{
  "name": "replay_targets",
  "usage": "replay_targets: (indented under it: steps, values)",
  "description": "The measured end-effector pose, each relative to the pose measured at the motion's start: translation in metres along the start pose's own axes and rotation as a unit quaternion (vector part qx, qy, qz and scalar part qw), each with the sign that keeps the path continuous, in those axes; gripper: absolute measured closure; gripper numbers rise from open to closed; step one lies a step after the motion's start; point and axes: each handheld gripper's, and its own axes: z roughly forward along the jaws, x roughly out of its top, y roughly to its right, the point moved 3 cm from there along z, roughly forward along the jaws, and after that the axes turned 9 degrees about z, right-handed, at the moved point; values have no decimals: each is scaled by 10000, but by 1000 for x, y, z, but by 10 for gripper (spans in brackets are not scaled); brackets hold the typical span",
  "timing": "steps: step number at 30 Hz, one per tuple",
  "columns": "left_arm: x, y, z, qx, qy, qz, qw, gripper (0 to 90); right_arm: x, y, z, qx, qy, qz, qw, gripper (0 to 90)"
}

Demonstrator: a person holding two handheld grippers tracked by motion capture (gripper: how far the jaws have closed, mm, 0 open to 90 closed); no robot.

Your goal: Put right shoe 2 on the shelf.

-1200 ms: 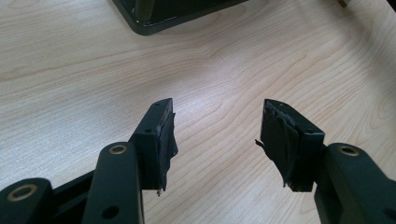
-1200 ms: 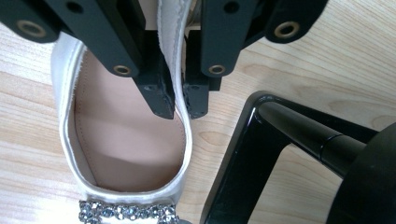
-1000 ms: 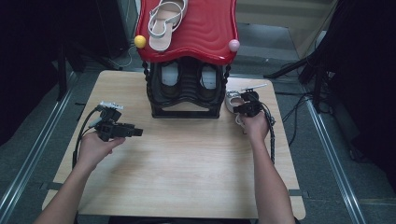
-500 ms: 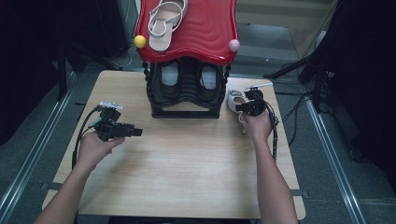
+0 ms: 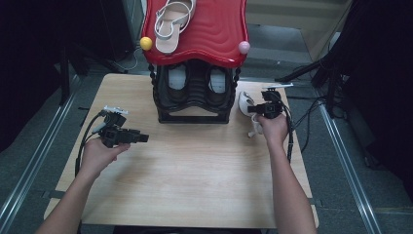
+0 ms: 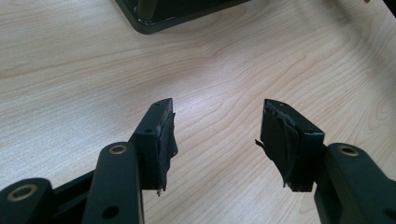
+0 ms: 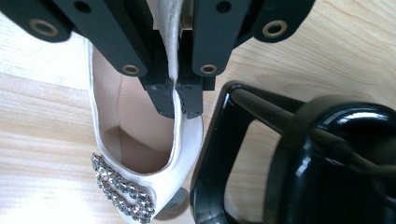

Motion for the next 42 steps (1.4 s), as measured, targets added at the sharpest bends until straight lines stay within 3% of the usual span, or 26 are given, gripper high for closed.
replay_targets:
  steps: [9,14,18,22,37,42]
  values:
    - [0,0,0,4,-4,24,10000,452,9,-6,-16,216,147,80,9996,890]
    - [0,0,1,-10,-32,44,10000,452,16,-10,-24,183,126,54,9997,890]
    - [0,1,1,-10,-35,46,10000,452,22,-13,-32,340,209,196,9990,889]
    - [0,1,1,-19,-35,48,10000,452,29,-18,-41,289,248,115,9992,890]
    - [1,2,0,7,-40,94,9999,451,61,-37,-91,336,473,59,9983,889]
    - [1,3,1,3,-36,78,10000,451,74,-45,-109,447,570,98,9973,889]
